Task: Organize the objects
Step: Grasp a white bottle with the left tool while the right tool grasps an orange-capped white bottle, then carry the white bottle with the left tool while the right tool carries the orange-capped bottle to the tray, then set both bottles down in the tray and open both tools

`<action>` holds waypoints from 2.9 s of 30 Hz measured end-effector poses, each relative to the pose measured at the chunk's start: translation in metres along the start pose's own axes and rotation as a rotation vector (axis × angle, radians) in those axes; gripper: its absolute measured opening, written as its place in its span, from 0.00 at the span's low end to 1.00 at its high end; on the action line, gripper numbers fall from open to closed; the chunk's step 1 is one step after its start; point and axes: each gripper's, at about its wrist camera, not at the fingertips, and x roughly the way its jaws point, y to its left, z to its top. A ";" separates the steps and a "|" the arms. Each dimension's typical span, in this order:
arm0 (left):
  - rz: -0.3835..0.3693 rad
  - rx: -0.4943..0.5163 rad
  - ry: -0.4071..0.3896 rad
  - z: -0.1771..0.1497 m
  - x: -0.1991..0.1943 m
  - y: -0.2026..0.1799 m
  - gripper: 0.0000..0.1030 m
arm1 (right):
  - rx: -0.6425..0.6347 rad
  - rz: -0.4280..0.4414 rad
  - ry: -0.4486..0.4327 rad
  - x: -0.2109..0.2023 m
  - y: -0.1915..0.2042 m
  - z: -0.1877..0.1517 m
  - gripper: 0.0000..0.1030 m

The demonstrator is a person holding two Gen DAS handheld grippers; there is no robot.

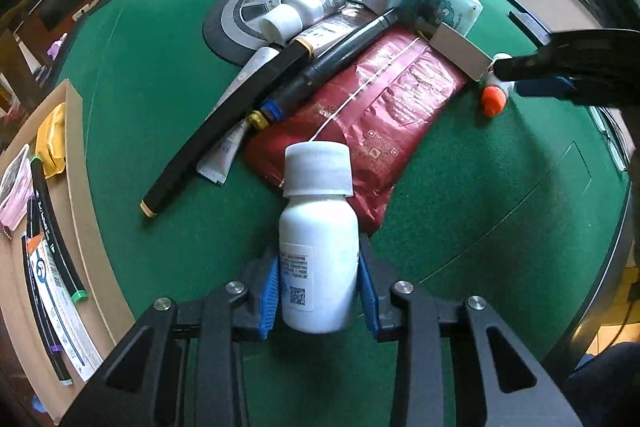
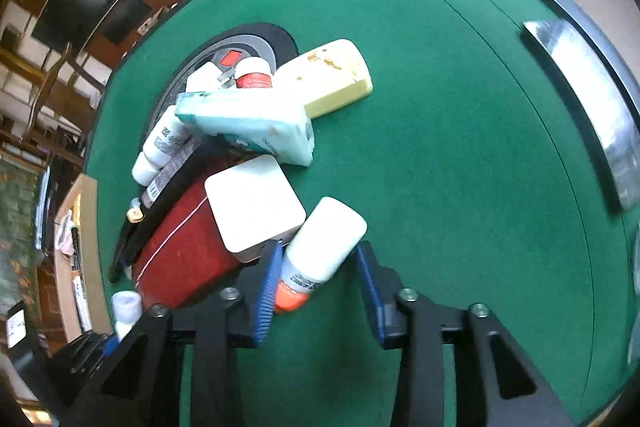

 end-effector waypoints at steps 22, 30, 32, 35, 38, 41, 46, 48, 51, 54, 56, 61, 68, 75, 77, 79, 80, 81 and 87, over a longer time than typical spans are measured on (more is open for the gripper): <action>-0.072 -0.160 -0.094 -0.011 -0.017 0.016 0.32 | -0.294 0.092 -0.020 -0.036 0.034 -0.086 0.29; -0.097 -0.138 -0.115 -0.018 -0.030 0.016 0.32 | -0.360 0.116 -0.016 -0.033 0.073 -0.099 0.29; -0.107 -0.142 -0.121 -0.022 -0.035 0.020 0.32 | -0.362 0.120 -0.027 -0.037 0.080 -0.098 0.29; -0.111 -0.154 -0.144 -0.027 -0.044 0.029 0.32 | -0.372 0.119 -0.034 -0.038 0.095 -0.098 0.29; -0.123 -0.175 -0.159 -0.032 -0.050 0.041 0.32 | -0.374 0.123 -0.026 -0.038 0.109 -0.098 0.29; -0.134 -0.193 -0.177 -0.037 -0.058 0.053 0.32 | -0.380 0.126 -0.028 -0.039 0.124 -0.100 0.29; -0.132 -0.216 -0.199 -0.046 -0.068 0.076 0.32 | -0.398 0.142 -0.035 -0.040 0.150 -0.104 0.29; -0.128 -0.227 -0.203 -0.050 -0.072 0.086 0.32 | -0.403 0.153 -0.033 -0.038 0.161 -0.106 0.29; -0.119 -0.241 -0.214 -0.057 -0.079 0.101 0.32 | -0.414 0.166 -0.027 -0.034 0.179 -0.108 0.29; -0.114 -0.263 -0.226 -0.064 -0.087 0.118 0.32 | -0.436 0.177 -0.021 -0.030 0.199 -0.109 0.29; -0.109 -0.282 -0.236 -0.069 -0.092 0.130 0.32 | -0.456 0.184 -0.017 -0.028 0.214 -0.108 0.29; -0.087 -0.332 -0.255 -0.079 -0.101 0.161 0.32 | -0.519 0.207 -0.007 -0.020 0.257 -0.104 0.29; -0.043 -0.418 -0.269 -0.095 -0.109 0.213 0.32 | -0.615 0.247 0.013 0.001 0.330 -0.100 0.29; -0.026 -0.475 -0.246 -0.104 -0.102 0.251 0.32 | -0.638 0.266 0.066 0.038 0.380 -0.095 0.29; -0.024 -0.481 -0.238 -0.104 -0.099 0.257 0.32 | -0.635 0.266 0.075 0.047 0.389 -0.092 0.29; -0.025 -0.486 -0.232 -0.104 -0.095 0.262 0.32 | -0.636 0.262 0.082 0.054 0.396 -0.089 0.29; -0.025 -0.487 -0.227 -0.103 -0.093 0.265 0.32 | -0.635 0.258 0.084 0.058 0.399 -0.087 0.29; -0.026 -0.486 -0.225 -0.103 -0.091 0.266 0.32 | -0.633 0.255 0.085 0.062 0.402 -0.085 0.29; -0.023 -0.495 -0.198 -0.098 -0.077 0.277 0.32 | -0.625 0.235 0.090 0.081 0.412 -0.072 0.29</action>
